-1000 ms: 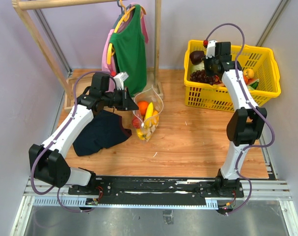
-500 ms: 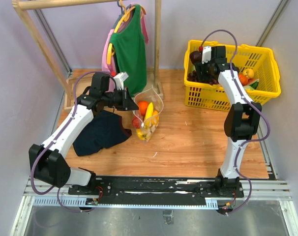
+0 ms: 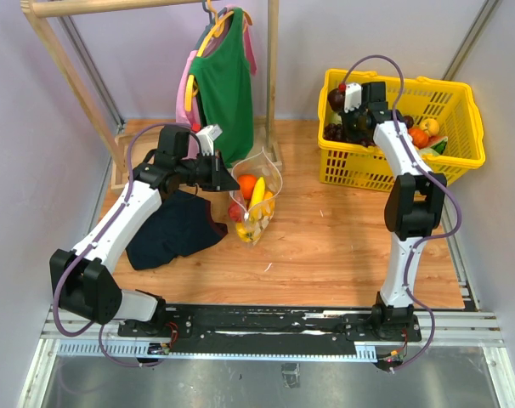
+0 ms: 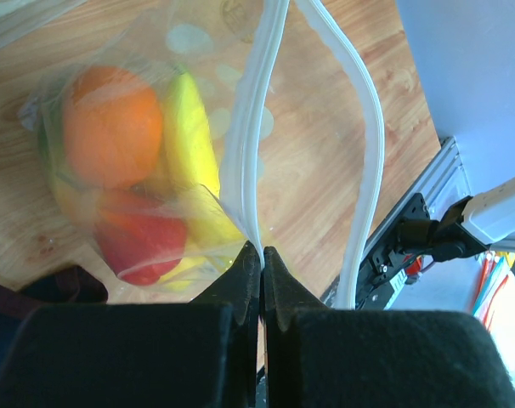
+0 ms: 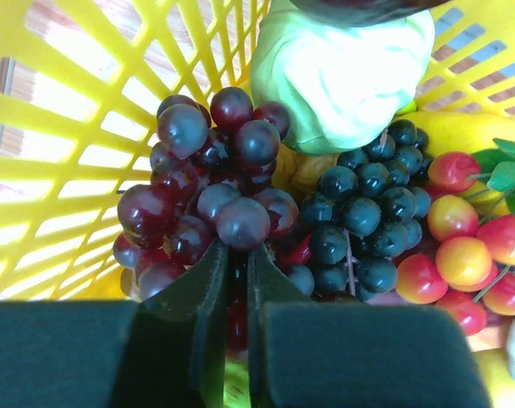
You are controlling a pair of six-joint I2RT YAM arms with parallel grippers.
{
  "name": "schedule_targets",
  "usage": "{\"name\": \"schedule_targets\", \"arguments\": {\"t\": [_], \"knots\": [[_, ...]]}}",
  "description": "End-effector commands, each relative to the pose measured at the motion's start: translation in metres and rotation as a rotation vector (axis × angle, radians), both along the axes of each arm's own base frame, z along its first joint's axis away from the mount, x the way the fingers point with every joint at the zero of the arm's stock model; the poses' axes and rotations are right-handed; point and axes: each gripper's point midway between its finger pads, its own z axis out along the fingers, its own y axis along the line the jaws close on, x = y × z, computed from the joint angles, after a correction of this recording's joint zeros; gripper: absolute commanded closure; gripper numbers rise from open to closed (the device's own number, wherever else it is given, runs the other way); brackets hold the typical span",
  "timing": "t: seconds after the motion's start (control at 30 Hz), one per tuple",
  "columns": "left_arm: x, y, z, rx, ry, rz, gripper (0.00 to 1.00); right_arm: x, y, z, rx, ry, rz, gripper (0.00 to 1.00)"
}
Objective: Place the food in the zip-top bag and seal the zipper
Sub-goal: Pick up the fake fruit from the bin.
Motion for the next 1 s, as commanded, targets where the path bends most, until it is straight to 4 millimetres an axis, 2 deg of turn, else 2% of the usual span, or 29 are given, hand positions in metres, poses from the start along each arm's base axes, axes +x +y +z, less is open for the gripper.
{"name": "schedule_targets", "arguments": {"t": [0.0,0.2,0.3,0.5,0.67,0.97], "knots": [[0.0,-0.001,0.004,-0.024,-0.011,-0.013,1.0,-0.008,-0.015,0.006,-0.013,0.024,-0.039,0.99],[-0.001,-0.002,0.005,-0.028,-0.014,-0.015,1.0,-0.012,-0.015,0.054,0.02,-0.082,-0.071,0.99],[-0.001,-0.002,0.006,-0.03,-0.016,-0.016,1.0,-0.018,-0.017,0.089,0.035,-0.156,-0.093,0.99],[-0.002,-0.002,0.007,-0.033,-0.018,-0.018,1.0,-0.029,-0.024,0.133,0.054,-0.266,-0.156,0.99],[-0.002,-0.002,0.008,-0.036,-0.019,-0.021,1.0,-0.04,-0.029,0.16,0.073,-0.342,-0.203,0.99],[-0.003,-0.003,0.007,-0.038,-0.016,-0.024,1.0,-0.052,-0.032,0.19,0.114,-0.421,-0.244,0.99]]}}
